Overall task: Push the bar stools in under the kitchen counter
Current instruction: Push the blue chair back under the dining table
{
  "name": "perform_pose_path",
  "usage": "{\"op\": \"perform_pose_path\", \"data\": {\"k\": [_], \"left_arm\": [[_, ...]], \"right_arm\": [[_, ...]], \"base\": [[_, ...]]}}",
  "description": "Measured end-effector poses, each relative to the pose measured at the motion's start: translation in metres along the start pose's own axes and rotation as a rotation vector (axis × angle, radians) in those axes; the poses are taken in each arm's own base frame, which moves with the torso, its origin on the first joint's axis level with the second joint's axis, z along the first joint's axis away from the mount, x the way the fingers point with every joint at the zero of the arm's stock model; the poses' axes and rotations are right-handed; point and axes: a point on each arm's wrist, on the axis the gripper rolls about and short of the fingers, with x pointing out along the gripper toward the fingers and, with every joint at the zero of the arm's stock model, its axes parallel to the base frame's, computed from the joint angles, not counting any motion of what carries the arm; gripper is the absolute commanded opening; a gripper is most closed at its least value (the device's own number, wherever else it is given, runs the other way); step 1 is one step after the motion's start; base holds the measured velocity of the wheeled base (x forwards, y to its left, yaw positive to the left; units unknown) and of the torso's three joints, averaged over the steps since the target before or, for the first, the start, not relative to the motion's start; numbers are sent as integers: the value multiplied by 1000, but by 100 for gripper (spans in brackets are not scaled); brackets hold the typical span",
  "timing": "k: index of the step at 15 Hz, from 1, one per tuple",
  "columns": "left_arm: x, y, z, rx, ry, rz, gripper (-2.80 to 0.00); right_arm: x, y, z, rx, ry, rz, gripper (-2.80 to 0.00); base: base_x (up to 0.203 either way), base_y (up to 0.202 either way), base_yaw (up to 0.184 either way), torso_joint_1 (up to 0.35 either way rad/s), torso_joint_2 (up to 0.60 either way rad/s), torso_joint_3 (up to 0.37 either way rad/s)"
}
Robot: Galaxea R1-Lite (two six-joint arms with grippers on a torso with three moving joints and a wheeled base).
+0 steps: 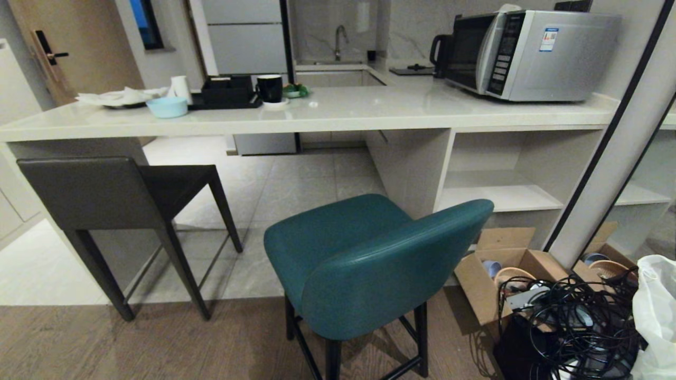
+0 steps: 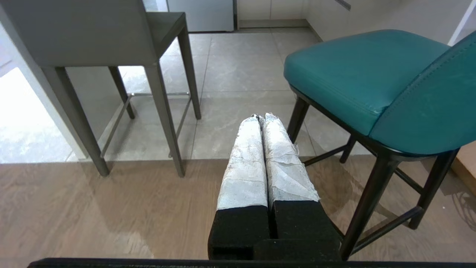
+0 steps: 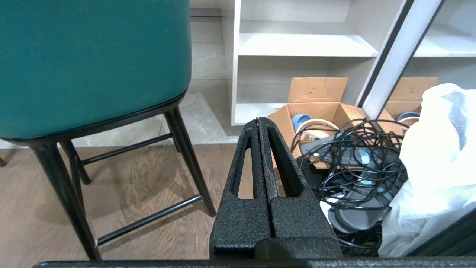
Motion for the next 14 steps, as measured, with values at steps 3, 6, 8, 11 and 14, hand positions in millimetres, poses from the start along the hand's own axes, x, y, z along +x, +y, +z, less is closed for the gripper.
{"op": "perform_pose_path", "data": {"k": [3,6,8,11,14], "left_arm": [[0,0,2,13,1,0,-280],[6,0,33,3,-2,9,-280],[25,1,58,-1,11,7,-280],[72,3,86,-7,39,-19,-280],[133,-11,98,-9,54,-58,-280]], "right_arm": [[0,0,1,-4,11,8,-280],[6,-2,26,53,25,36,-280],[26,-3,55,96,51,54,-280],[83,-4,89,110,89,67,-280],[161,-2,100,114,112,74,-280]], "base": [[0,0,0,0,0,0],[0,0,0,0,0,0],[0,0,0,0,0,0],[0,0,0,0,0,0],[0,0,0,0,0,0]]}}
